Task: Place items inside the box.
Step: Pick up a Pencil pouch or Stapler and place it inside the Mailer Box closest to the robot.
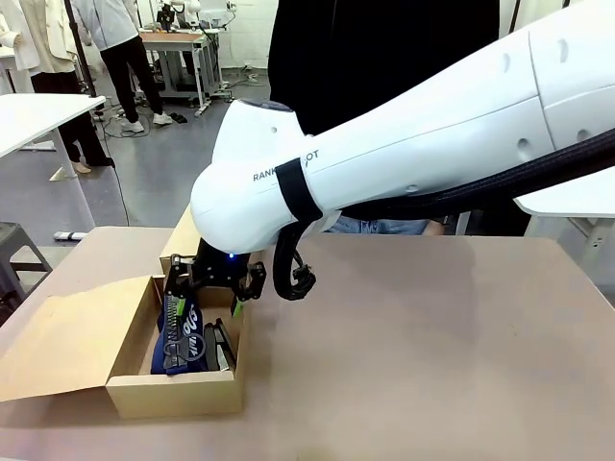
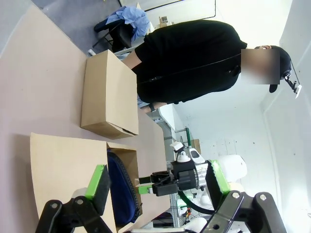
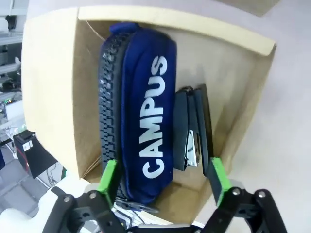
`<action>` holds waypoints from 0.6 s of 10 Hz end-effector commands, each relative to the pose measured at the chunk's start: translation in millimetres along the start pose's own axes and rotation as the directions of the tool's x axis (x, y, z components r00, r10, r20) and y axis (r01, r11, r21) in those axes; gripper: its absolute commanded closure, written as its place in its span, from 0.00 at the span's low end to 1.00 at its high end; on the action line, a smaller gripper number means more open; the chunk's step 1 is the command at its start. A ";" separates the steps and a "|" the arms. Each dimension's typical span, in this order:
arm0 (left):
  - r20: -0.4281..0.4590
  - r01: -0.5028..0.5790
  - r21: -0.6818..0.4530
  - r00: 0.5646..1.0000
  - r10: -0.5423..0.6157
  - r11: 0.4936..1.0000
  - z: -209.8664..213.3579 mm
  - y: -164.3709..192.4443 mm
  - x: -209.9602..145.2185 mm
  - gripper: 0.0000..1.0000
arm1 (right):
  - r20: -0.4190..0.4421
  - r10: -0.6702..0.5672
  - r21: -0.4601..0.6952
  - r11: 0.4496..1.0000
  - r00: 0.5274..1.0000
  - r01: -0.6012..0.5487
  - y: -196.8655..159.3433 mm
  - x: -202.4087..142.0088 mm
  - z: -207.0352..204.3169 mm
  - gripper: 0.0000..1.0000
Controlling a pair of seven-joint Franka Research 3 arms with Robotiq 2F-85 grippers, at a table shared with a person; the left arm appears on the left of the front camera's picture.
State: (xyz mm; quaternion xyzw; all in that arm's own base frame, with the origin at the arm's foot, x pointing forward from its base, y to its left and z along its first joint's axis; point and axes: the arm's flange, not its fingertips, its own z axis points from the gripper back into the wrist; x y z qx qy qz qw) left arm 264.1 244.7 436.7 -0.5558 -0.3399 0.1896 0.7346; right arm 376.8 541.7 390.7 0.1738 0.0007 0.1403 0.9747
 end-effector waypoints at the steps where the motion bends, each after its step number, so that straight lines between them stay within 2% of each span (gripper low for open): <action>1: 0.016 0.018 -0.025 1.000 -0.018 1.000 -0.4 -0.9 -0.2 0.00 | 0.089 -0.038 -0.003 0.999 0.995 0.038 -7.7 -13.2 8.1 0.00; 3: 0.016 0.018 -0.025 1.000 -0.018 1.000 -0.4 -0.9 -0.2 0.00 | 0.113 -0.017 0.043 0.999 0.993 0.012 -27.9 -21.0 32.8 0.00; 4: 0.016 0.018 -0.025 1.000 -0.018 1.000 -0.4 -0.9 -0.2 0.00 | 0.145 0.006 0.037 0.999 0.989 -0.011 -54.3 -30.9 59.5 0.00; 5: 0.016 0.018 -0.025 1.000 -0.018 1.000 -0.4 -0.9 -0.2 0.00 | 0.080 0.055 0.093 0.994 0.995 -0.063 -97.7 -46.6 92.3 0.00; 6: 0.016 0.018 -0.025 1.000 -0.018 1.000 -0.4 -0.9 -0.2 0.00 | 0.025 0.025 0.171 0.985 0.999 -0.029 -144.0 -60.3 117.7 0.00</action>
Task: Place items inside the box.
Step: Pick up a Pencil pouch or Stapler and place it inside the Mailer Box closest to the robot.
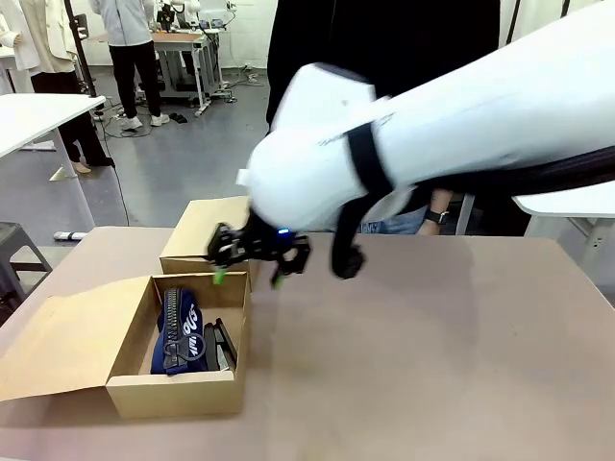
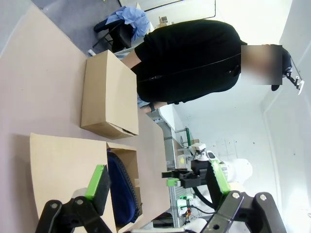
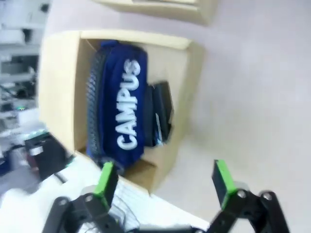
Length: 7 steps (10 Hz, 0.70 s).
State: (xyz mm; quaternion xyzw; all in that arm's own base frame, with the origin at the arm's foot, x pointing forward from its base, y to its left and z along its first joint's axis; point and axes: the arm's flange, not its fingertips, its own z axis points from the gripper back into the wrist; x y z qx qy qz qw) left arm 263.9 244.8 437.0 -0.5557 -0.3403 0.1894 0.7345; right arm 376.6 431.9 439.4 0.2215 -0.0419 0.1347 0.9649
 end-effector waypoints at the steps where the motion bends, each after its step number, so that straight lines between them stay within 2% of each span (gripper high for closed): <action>1: 0.016 0.017 -0.025 1.000 -0.017 1.000 -0.6 -0.7 -0.2 0.00 | -0.061 -0.068 0.169 0.983 0.996 0.077 -106.7 -39.3 68.8 0.00; 3: 0.016 0.017 -0.025 1.000 -0.017 1.000 -0.6 -0.7 -0.2 0.00 | -0.060 -0.151 0.253 0.954 0.987 0.161 -184.9 -71.7 117.5 0.00; 4: 0.016 0.017 -0.025 1.000 -0.017 1.000 -0.6 -0.7 -0.2 0.00 | -0.066 -0.184 0.367 0.910 0.981 0.195 -222.4 -95.7 138.4 0.00; 5: 0.016 0.017 -0.025 1.000 -0.017 1.000 -0.6 -0.7 -0.2 0.00 | -0.028 -0.186 0.447 0.876 0.982 0.178 -251.2 -119.1 147.2 0.00; 6: 0.016 0.017 -0.025 1.000 -0.017 1.000 -0.6 -0.7 -0.2 0.00 | 0.011 -0.129 0.512 0.852 0.992 0.105 -271.5 -144.1 148.8 0.00; 7: 0.016 0.017 -0.025 1.000 -0.017 1.000 -0.6 -0.7 -0.2 0.00 | -0.010 -0.098 0.594 0.800 0.995 0.084 -294.2 -174.4 140.9 0.00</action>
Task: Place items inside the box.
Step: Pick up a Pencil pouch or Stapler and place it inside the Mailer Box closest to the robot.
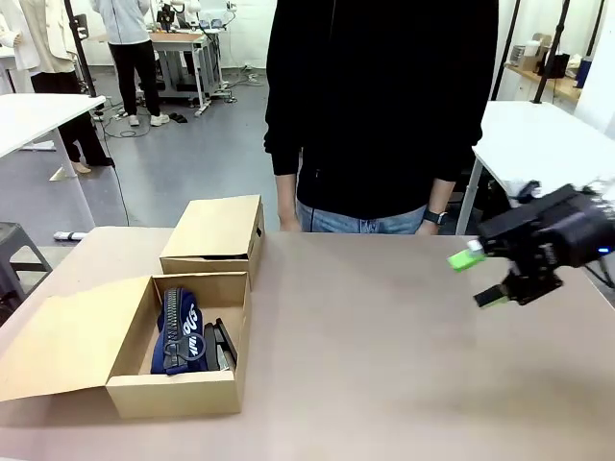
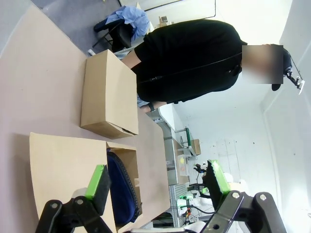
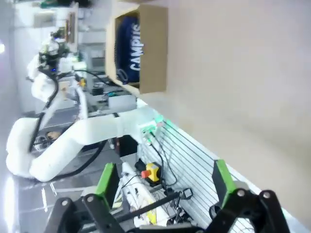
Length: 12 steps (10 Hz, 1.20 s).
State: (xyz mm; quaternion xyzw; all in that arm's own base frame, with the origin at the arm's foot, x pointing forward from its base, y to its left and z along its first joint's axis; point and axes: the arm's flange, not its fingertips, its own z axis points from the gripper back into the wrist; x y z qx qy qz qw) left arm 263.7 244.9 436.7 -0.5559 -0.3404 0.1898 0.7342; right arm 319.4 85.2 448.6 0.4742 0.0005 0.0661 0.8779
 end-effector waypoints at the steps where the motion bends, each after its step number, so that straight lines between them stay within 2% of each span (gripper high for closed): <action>1: 0.015 0.018 -0.024 1.000 -0.018 1.000 -0.8 -0.9 -0.1 0.00 | -0.039 0.016 0.138 0.990 0.999 -0.011 -53.2 -57.5 -8.8 0.00; 3: 0.015 0.018 -0.024 1.000 -0.018 1.000 -0.8 -0.9 -0.1 0.00 | -0.058 0.026 0.187 0.982 0.998 -0.015 -98.3 -96.7 -30.1 0.00; 4: 0.015 0.018 -0.024 1.000 -0.018 1.000 -0.8 -0.9 -0.1 0.00 | -0.032 0.011 0.224 0.975 0.999 -0.004 -120.0 -106.4 -50.0 0.00; 5: 0.015 0.018 -0.024 1.000 -0.018 1.000 -0.8 -0.9 -0.1 0.00 | -0.039 -0.039 0.201 0.978 0.998 0.046 -129.2 -99.4 -77.2 0.00; 6: 0.015 0.018 -0.024 1.000 -0.018 1.000 -0.8 -0.9 -0.1 0.00 | -0.057 -0.003 0.178 0.984 0.998 0.013 -78.8 -5.4 20.6 0.00; 12: 0.015 0.018 -0.024 1.000 -0.018 1.000 -0.8 -0.9 -0.1 0.00 | -0.057 -0.003 0.178 0.984 0.998 0.013 -78.8 -5.4 20.6 0.00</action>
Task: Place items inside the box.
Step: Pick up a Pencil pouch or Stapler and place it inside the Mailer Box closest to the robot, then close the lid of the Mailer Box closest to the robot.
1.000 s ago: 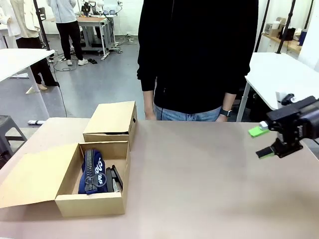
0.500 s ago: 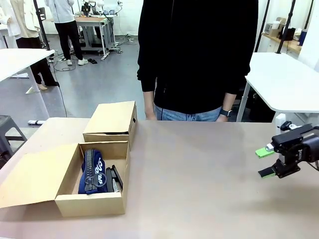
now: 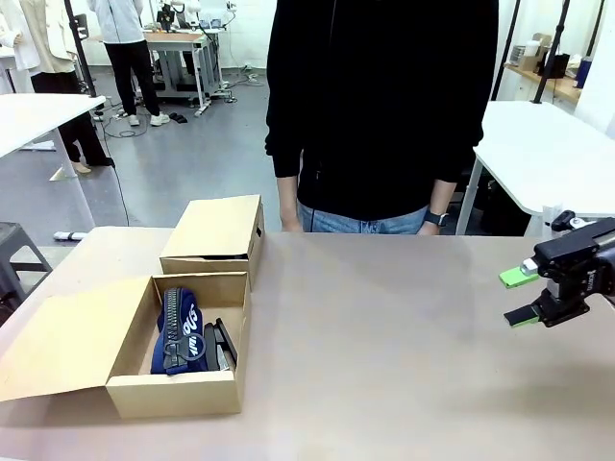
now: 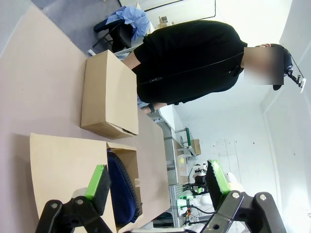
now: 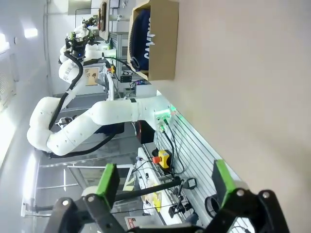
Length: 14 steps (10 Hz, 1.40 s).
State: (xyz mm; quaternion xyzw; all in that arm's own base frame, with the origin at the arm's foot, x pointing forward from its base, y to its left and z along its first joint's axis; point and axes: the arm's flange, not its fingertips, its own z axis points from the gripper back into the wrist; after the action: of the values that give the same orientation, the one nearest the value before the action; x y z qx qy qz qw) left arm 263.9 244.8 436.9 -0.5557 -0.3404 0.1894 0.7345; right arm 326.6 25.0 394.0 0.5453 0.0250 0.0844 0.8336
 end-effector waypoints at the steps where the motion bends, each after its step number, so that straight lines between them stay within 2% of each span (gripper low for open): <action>1: 0.016 0.017 -0.025 1.000 -0.017 1.000 -0.6 -0.8 -0.2 0.00 | -0.003 -0.023 0.009 1.000 1.000 0.023 0.1 -2.1 0.0 0.00; 6: 0.000 0.000 0.000 1.000 0.000 1.000 0.0 0.0 0.0 0.00 | -0.003 -0.023 0.009 1.000 1.000 0.023 0.1 -2.1 0.0 0.00; 7: -0.098 0.174 -0.121 0.978 -0.186 0.977 -19.2 -8.0 -1.1 0.00 | -0.003 -0.023 0.009 1.000 1.000 0.023 0.1 -2.1 0.0 0.00; 8: -0.108 0.314 -0.328 0.924 -0.366 0.891 -47.7 -23.1 -10.8 0.00 | -0.003 -0.023 0.009 1.000 1.000 0.023 0.1 -2.1 0.0 0.00; 9: -0.125 0.438 -0.438 0.835 -0.535 0.785 -76.8 -37.7 -28.2 0.00 | -0.003 -0.023 0.009 1.000 1.000 0.023 0.1 -2.1 0.0 0.00; 10: -0.090 0.603 -0.535 0.656 -0.749 0.592 -103.8 -48.5 -49.7 0.00 | -0.003 -0.023 0.009 1.000 1.000 0.023 0.1 -2.1 0.0 0.00; 11: 0.009 0.795 -0.498 0.403 -0.915 0.345 -121.6 -47.2 -62.2 0.00 | -0.003 -0.023 0.009 1.000 1.000 0.023 0.1 -2.1 0.0 0.00; 12: 0.111 0.874 -0.465 0.218 -0.970 0.143 -133.1 -41.8 -73.3 0.00 | -0.003 -0.023 0.009 1.000 1.000 0.023 0.1 -2.1 0.0 0.00; 13: 0.191 0.905 -0.419 0.008 -0.982 -0.074 -139.1 -36.3 -80.6 0.00 | -0.003 -0.023 0.009 1.000 1.000 0.023 0.1 -2.1 0.0 0.00; 14: 0.222 0.886 -0.391 -0.172 -0.960 -0.249 -140.1 -25.8 -84.8 0.00 | -0.003 -0.023 0.009 1.000 1.000 0.023 0.1 -2.1 0.0 0.00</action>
State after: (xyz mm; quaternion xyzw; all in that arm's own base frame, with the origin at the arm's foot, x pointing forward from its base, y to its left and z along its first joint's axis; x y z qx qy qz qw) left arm 323.6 86.7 450.0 -0.4547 -0.4318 -0.4043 0.6658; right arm 325.9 25.3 391.7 0.5445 0.0278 0.0826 0.8342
